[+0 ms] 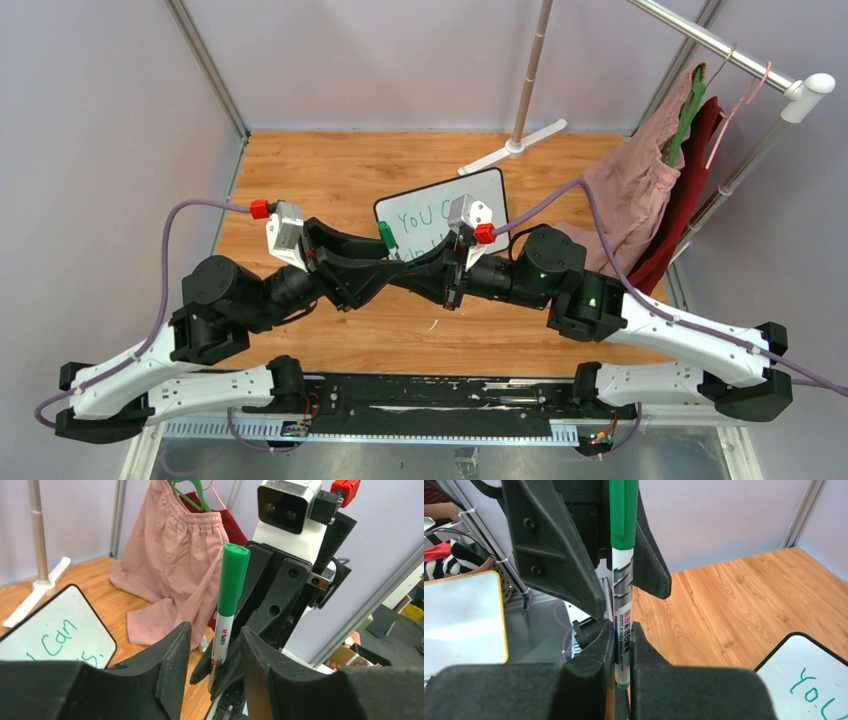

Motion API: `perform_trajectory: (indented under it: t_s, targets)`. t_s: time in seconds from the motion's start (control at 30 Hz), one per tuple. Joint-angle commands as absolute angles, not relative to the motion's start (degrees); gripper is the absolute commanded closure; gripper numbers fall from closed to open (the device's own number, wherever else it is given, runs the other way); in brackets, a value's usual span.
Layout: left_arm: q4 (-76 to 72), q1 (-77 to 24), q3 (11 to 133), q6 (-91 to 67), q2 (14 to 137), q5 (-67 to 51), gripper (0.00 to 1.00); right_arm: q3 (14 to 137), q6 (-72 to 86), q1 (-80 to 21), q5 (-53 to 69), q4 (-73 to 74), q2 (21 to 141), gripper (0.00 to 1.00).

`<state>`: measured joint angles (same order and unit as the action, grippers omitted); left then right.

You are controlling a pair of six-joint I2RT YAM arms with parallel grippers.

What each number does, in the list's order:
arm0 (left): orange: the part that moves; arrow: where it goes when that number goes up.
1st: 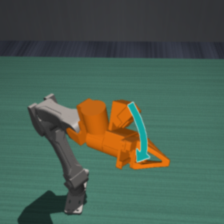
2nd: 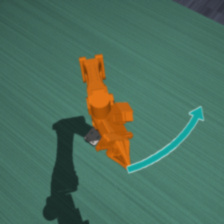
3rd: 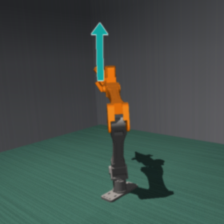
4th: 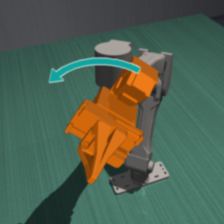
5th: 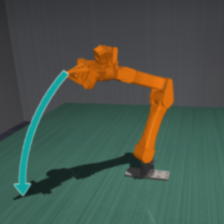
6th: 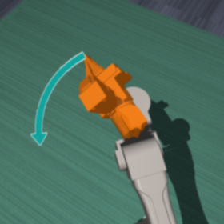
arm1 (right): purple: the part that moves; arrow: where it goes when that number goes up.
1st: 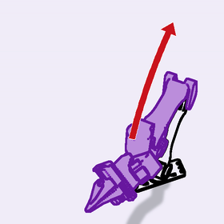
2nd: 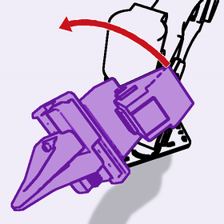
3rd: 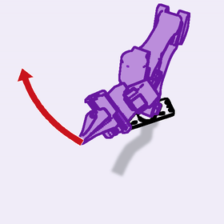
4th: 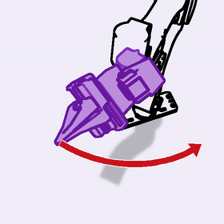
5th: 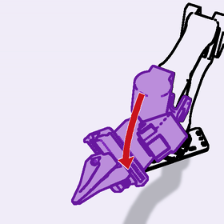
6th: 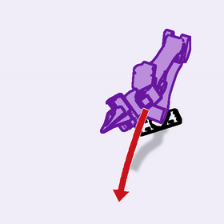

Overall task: Write a sentence on the whiteboard
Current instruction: Close the whiteboard marker at the center of the board.

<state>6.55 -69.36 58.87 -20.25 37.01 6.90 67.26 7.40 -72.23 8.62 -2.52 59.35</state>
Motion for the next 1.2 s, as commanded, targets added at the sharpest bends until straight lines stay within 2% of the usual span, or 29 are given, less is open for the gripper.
perform_trajectory:
  t_s: [0.0,0.1,0.43,0.67,0.73,0.87,0.93,1.03,1.17]
  targets:
    - [2.48,-69.43,57.95,-21.14,36.76,7.68,0.58,66.27,8.59,-71.45,7.84,-7.53,58.12,1.0]
    - [0.29,-69.43,55.84,-22.06,35.99,8.39,0.63,65.92,8.58,-71.45,7.73,-7.99,58.1,1.0]
    - [-6.66,-69.43,52.76,-23.69,34.51,8.98,0.66,65.43,8.97,-71.46,7.71,-8.42,58.18,1.0]
    - [-6.5,-69.43,52.39,-23.99,34.25,9.49,0.8,65.22,9.41,-71.45,7.82,-8.61,58.23,1.0]
    - [-6.73,-69.43,52.3,-24.21,34.26,9.49,0.79,65.14,9.56,-71.45,8.02,-8.73,58.36,1.0]
    - [-6.91,-69.46,52.42,-24.52,35.06,8.84,0.67,64.87,9.67,-71.45,8.23,-9.13,58.4,1.0]
    - [-6.99,-69.43,52.54,-24.68,35.45,8.41,0.66,64.95,9.73,-71.46,8.29,-9.14,58.44,1.0]
    - [-7.26,-69.43,52.57,-24.7,35.62,8.35,0.72,64.89,9.55,-71.45,8.34,-8.97,58.45,1.0]
    - [-7.66,-69.43,52.3,-24.7,35.68,8.01,0.89,64.73,9.55,-71.46,8.38,-8.64,58.25,1.0]
